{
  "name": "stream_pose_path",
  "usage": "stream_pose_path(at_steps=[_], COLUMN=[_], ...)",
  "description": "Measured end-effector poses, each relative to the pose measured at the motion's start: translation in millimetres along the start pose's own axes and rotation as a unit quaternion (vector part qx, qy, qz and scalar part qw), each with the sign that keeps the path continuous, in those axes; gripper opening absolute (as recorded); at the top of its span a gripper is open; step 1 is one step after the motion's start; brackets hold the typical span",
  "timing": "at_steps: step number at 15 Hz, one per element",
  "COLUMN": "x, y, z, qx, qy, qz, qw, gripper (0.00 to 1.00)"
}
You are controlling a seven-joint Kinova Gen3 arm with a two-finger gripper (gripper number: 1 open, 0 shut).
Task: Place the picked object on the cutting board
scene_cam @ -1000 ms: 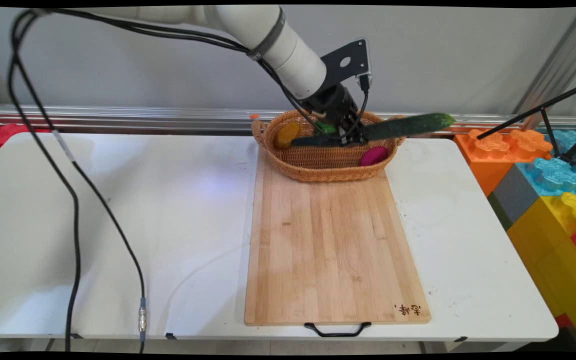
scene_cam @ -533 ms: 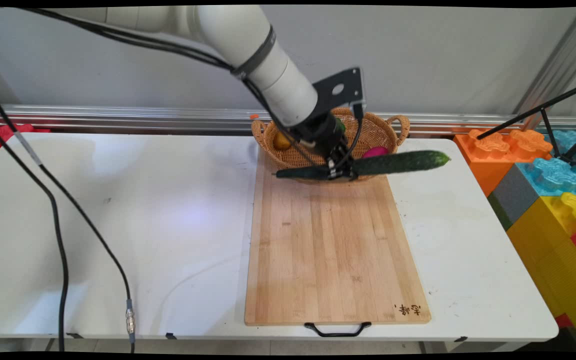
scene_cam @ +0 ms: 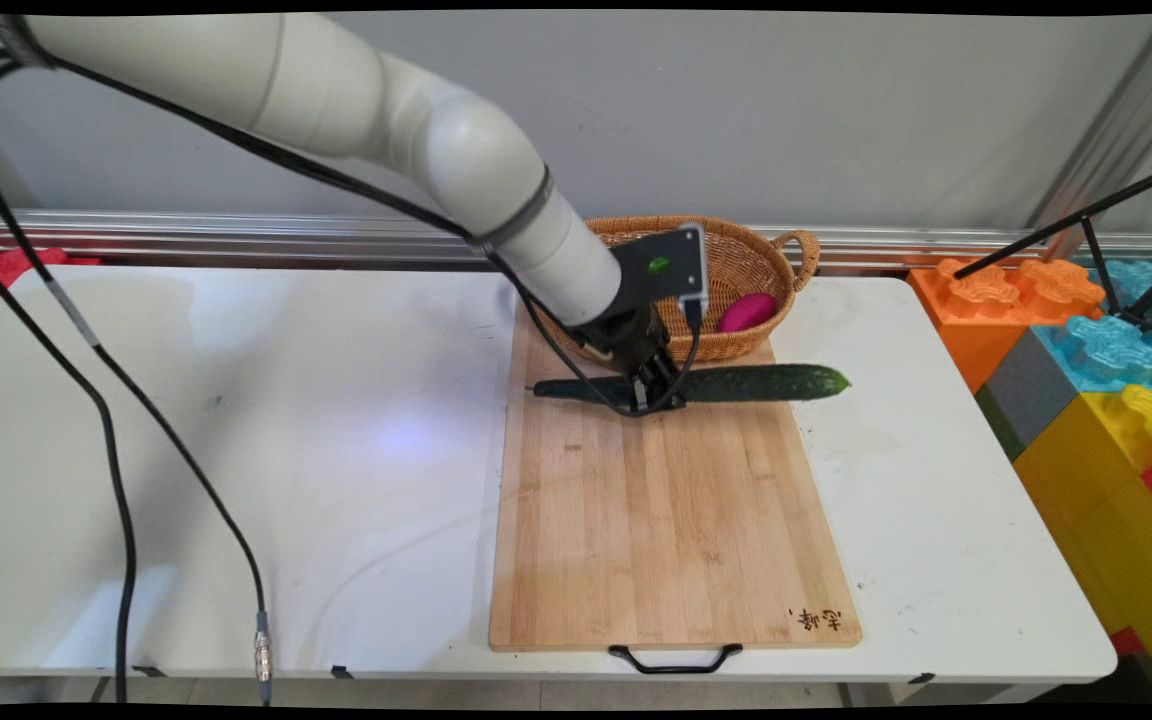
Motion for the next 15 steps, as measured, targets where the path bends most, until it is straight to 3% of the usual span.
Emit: stream_pose_path(at_steps=[9, 10, 15], x=[-22, -22, -23], y=[11, 12, 16], z=[42, 45, 51], qx=[0.000, -0.002, -0.014], qy=[-0.027, -0.028, -0.036], qz=[-0.012, -0.013, -0.020], qw=[0.9996, 0.9995, 0.9990], gripper=[0.00, 1.00, 1.00])
